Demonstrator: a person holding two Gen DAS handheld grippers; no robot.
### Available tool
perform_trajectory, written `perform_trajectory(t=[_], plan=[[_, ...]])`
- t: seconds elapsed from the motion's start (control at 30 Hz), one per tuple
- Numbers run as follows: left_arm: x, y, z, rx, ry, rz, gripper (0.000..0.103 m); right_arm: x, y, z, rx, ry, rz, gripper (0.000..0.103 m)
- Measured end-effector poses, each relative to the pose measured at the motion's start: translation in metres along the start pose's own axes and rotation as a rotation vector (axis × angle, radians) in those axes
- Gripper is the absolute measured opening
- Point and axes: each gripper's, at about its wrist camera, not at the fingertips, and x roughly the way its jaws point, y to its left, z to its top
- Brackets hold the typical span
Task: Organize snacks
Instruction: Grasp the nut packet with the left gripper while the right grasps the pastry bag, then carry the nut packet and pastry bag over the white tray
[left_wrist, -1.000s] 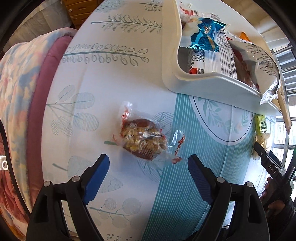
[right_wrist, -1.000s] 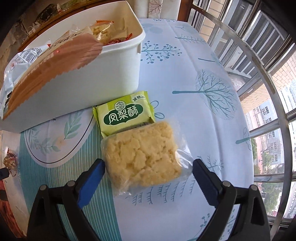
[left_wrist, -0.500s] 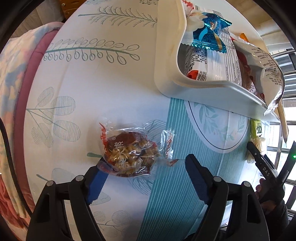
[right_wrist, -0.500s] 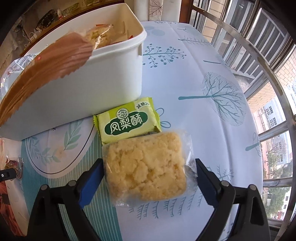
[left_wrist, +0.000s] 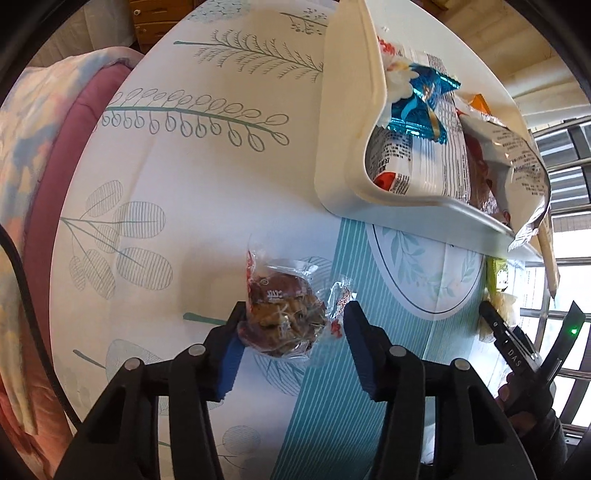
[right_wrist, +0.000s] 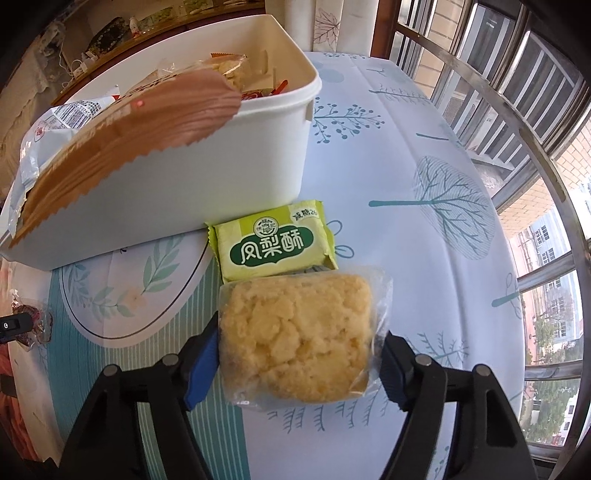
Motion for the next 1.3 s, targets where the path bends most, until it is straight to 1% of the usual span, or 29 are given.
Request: perform_trajectory(t=[0.1, 0.23, 0.37, 0.57, 0.67, 0.77, 0.87, 0.9, 1.0, 1.1, 1.3], plan=[[-0.004, 0.001, -0.003, -0.014, -0.009, -0.006, 0.045, -0.004, 0.002, -0.004, -0.006, 0.002, 0.013, 0.073], [-0.002, 0.0, -0.012, -0.042, -0.012, -0.012, 0.045, -0.014, 0.005, -0.009, -0.022, -0.001, 0.036, 0.073], [-0.003, -0.001, -0.024, -0.064, -0.018, -0.014, 0.045, -0.028, 0.007, -0.012, -0.044, -0.021, 0.072, 0.073], [-0.011, 0.001, -0.038, -0.124, -0.04, -0.038, 0.04, -0.048, 0.008, -0.012, -0.073, -0.043, 0.123, 0.073], [-0.018, 0.001, -0.044, -0.14, -0.067, -0.049, 0.036, -0.059, 0.01, -0.011, -0.101, -0.064, 0.152, 0.073], [-0.026, 0.005, -0.052, -0.156, -0.093, -0.064, 0.035, -0.071, 0.012, -0.009, -0.133, -0.082, 0.175, 0.073], [-0.025, 0.008, -0.062, -0.199, -0.101, -0.078, 0.034, -0.081, 0.015, -0.007, -0.153, -0.099, 0.204, 0.073], [-0.026, 0.008, -0.065, -0.212, -0.108, -0.082, 0.028, -0.085, 0.016, -0.006, -0.16, -0.103, 0.213, 0.073], [-0.028, 0.004, -0.074, -0.238, -0.134, -0.103, 0.029, -0.094, 0.019, -0.004, -0.185, -0.12, 0.242, 0.073], [-0.036, 0.004, -0.081, -0.239, -0.16, -0.097, 0.029, -0.099, 0.021, 0.001, -0.197, -0.13, 0.272, 0.073], [-0.058, -0.007, -0.091, -0.24, -0.213, -0.105, 0.029, -0.1, 0.027, 0.007, -0.227, -0.148, 0.298, 0.073]])
